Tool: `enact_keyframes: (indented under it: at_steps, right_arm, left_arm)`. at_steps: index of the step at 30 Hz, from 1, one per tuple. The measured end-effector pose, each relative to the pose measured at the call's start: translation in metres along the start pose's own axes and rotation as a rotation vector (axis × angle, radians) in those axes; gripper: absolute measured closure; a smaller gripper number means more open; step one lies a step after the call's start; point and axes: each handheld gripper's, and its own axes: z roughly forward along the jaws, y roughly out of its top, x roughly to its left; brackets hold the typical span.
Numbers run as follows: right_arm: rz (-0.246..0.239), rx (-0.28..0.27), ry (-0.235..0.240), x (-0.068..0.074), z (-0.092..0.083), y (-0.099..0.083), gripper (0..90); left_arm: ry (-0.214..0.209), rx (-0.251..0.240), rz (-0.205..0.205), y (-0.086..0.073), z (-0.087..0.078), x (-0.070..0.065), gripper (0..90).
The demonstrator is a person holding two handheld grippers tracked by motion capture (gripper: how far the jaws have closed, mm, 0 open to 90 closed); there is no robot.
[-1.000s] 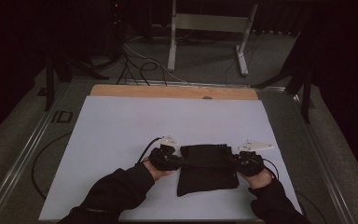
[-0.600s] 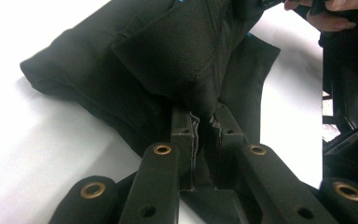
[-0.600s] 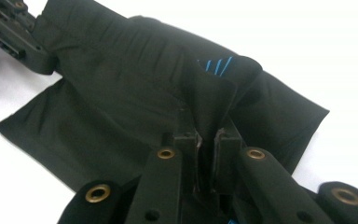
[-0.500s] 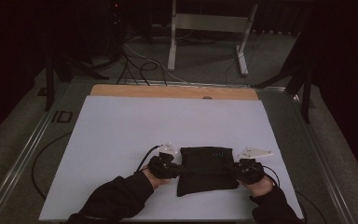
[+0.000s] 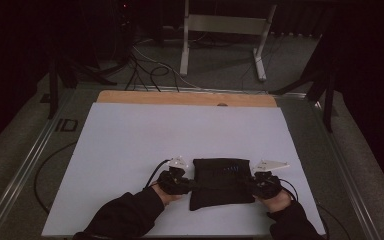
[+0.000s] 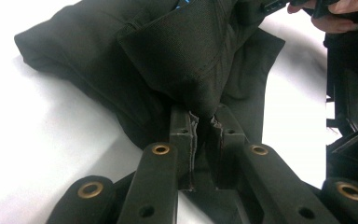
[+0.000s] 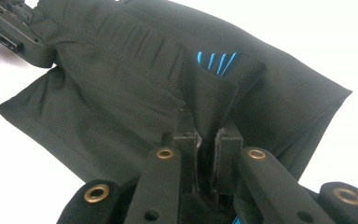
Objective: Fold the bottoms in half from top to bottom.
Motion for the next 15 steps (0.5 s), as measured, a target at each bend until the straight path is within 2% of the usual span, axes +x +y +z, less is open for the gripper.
enact_keyframes:
  at_steps: [2,6,12,15]
  right_arm:
    - [0.006,0.01,0.005,0.001,0.001,-0.001,83.6]
    - [0.014,0.025,-0.009,0.001,0.003,-0.002,83.5]
    - [0.036,0.056,-0.026,-0.003,0.009,-0.004,79.3]
    - [0.047,0.061,-0.021,-0.006,0.012,-0.006,76.3]
  left_arm:
    - [0.003,0.005,0.009,-0.001,0.0,-0.001,81.5]
    - [0.003,0.007,0.002,-0.002,0.001,0.001,80.7]
    - [0.031,0.001,-0.011,-0.005,0.004,0.009,75.2]
    - [0.034,0.005,0.0,-0.005,0.005,0.009,73.8]
